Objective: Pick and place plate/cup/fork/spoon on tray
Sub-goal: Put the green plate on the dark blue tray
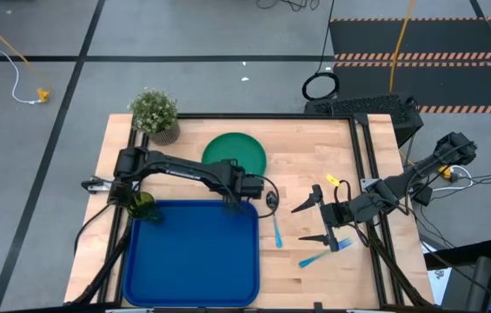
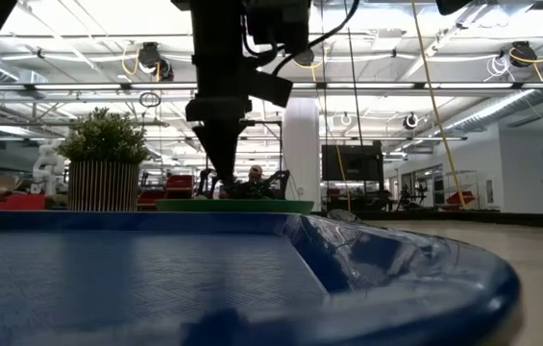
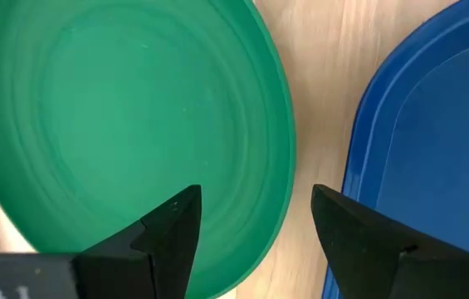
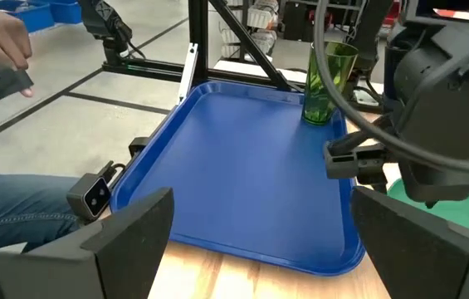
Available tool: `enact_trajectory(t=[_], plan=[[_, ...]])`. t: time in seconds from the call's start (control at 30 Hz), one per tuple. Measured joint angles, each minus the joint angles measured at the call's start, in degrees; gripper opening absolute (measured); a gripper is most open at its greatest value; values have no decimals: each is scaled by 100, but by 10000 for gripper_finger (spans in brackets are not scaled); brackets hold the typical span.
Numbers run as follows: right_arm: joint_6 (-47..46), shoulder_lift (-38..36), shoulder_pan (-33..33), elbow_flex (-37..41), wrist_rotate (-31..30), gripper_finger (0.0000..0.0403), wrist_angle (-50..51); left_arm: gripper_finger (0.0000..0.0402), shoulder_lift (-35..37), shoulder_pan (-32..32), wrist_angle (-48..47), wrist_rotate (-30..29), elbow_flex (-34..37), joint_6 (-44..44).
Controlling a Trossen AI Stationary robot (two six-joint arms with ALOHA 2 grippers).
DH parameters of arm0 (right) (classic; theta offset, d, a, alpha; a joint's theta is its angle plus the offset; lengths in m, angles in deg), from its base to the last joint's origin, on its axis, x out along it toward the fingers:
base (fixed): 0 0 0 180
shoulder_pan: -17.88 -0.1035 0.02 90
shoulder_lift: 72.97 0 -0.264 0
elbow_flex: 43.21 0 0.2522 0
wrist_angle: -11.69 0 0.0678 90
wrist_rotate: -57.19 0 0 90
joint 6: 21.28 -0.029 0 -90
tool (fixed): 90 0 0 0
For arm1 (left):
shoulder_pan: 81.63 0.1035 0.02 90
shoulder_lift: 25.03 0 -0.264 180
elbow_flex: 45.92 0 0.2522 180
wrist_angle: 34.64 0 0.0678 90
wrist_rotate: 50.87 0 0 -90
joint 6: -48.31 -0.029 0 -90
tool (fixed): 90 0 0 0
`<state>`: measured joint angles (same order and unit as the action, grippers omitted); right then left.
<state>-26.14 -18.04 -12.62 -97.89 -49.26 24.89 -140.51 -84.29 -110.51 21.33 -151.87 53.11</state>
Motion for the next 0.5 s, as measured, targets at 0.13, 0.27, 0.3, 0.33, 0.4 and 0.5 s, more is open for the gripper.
enact_trajectory(t=[0.13,0.27,0.3,0.33,0.4,0.5], plan=[[0,0,0,0,-4,357,-3,232,-55,24,238,260,8,-17],[-11,0,0,0,-4,357,-33,232,-120,35,622,438,10,-97],[-11,0,0,0,-4,357,-44,232,-141,35,645,442,10,-146],[-18,0,0,0,-4,357,-46,232,-158,35,645,446,14,-187],[-22,-2,0,0,-7,357,-46,232,-210,43,771,429,10,-222],[-24,-2,0,0,-9,357,-62,232,-273,83,756,431,12,-209]])
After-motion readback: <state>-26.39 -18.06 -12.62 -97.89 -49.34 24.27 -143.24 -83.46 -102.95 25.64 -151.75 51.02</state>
